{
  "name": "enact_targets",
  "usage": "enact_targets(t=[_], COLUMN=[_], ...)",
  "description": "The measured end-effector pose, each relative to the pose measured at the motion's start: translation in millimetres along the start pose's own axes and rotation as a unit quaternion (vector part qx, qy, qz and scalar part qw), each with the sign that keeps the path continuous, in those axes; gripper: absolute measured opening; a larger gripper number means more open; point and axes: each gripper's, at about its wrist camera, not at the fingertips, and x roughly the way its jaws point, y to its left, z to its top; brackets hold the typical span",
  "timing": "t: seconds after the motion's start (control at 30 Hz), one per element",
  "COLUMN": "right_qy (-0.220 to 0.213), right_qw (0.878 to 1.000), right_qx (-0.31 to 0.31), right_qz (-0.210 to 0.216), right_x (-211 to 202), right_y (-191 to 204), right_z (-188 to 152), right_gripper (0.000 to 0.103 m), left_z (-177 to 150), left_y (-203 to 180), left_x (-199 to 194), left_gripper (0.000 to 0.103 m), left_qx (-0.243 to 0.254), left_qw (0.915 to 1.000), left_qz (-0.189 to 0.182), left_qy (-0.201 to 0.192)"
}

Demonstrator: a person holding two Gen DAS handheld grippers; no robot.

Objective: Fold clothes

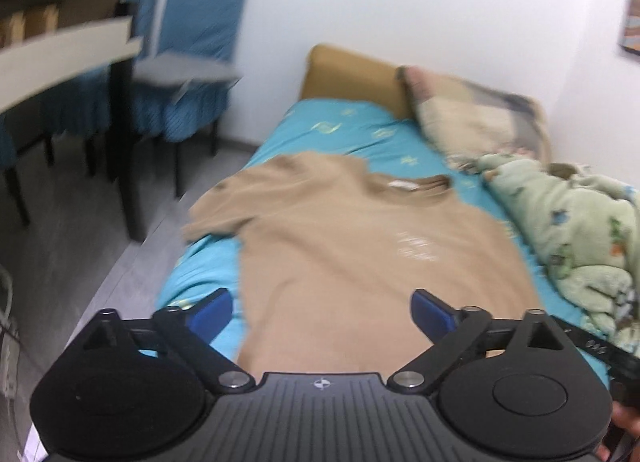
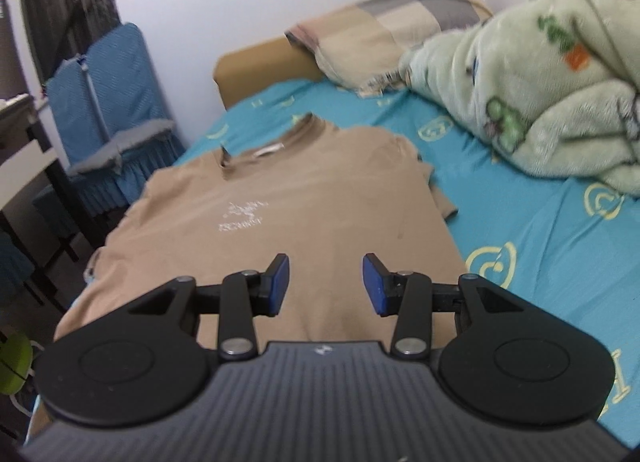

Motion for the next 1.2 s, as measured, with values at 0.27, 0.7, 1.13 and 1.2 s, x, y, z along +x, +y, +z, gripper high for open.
enact_targets(t=[0.27, 0.7, 1.13, 1.2], right_qy=[-0.048, -0.097, -0.090, -0.082], right_qw=[0.999, 0.995, 0.996, 0.996], right_qx=[-0.002, -0.024, -0.023, 0.011], right_qz=[0.015, -0.004, -0.017, -0.014], right_x=[-62.3, -74.5, -37.9, -17.9], right_y=[-8.9, -2.8, -14.7, -31.5], right_z=[2.8, 3.8, 9.2, 12.7], right_gripper=[0.045, 0.088, 0.088, 0.088], left_z=[-40.1, -58.9, -60.6, -62.1], left_y=[-67.1, -47.3, -37.3, -39.1], left_x=[-20.5, -25.4, -10.4, -10.5], left_gripper=[0.100, 0.101, 0.101, 0.101], left_qx=[0.057, 0.070, 0.026, 0.027], left_qw=[0.9966, 0.9970, 0.9991, 0.9992], left_qz=[-0.056, -0.034, -0.022, -0.017], left_qy=[-0.020, -0.006, 0.024, 0.024])
